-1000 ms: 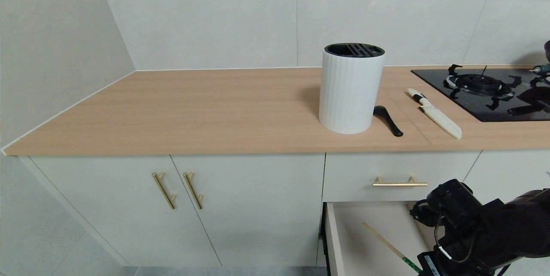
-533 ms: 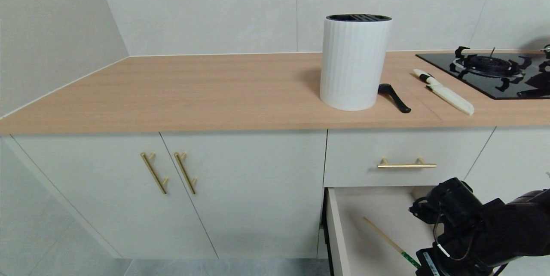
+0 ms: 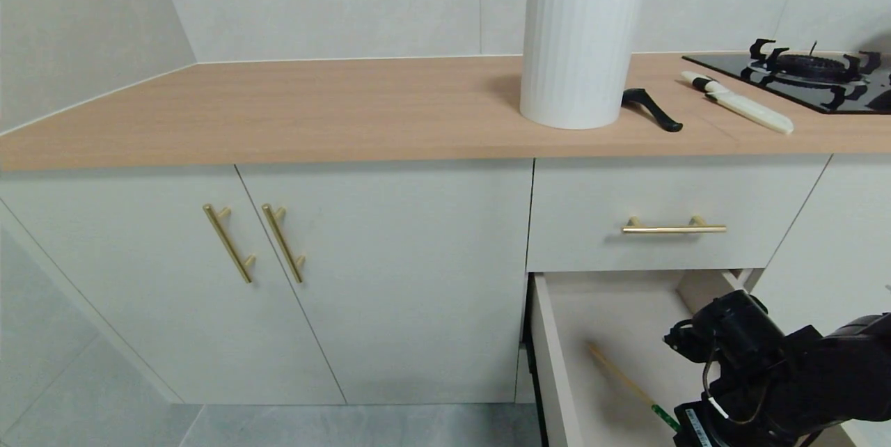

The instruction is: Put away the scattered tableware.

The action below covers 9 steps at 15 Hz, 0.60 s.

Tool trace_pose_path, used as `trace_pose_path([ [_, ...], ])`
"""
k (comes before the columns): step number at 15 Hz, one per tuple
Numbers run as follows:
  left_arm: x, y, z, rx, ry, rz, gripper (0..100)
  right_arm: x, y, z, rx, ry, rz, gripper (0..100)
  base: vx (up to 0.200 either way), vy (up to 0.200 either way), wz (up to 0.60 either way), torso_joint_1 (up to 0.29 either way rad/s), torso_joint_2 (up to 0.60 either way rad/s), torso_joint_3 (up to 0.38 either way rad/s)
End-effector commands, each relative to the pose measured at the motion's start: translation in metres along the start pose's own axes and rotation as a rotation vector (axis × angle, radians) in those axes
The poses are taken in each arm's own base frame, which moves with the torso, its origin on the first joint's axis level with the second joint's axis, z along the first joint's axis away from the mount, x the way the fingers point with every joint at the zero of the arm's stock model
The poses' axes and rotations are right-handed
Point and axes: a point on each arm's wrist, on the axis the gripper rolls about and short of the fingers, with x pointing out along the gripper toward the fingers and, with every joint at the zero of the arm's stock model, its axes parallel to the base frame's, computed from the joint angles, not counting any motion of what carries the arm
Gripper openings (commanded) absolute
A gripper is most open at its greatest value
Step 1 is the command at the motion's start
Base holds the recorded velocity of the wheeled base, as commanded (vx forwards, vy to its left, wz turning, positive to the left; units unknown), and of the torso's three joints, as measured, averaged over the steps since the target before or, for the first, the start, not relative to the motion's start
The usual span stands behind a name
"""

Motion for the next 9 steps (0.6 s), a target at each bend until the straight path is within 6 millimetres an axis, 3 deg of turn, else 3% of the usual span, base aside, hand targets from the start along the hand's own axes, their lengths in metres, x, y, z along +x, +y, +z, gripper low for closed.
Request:
trace_pose_path([
  [1,0.0,0.0,0.0,0.0,0.0,0.001,100,0.0,0.0,-0.001,-0.001,-0.003,-0.001,0,0.0,0.0,0.0,-0.036,0.24,0.183],
  [9,0.0,0.0,0.0,0.0,0.0,0.001,100,-0.007,0.011,0.009,-0.04,-0.132,-0.015,0,0.0,0.0,0.0,-0.009,0.03,0.028],
])
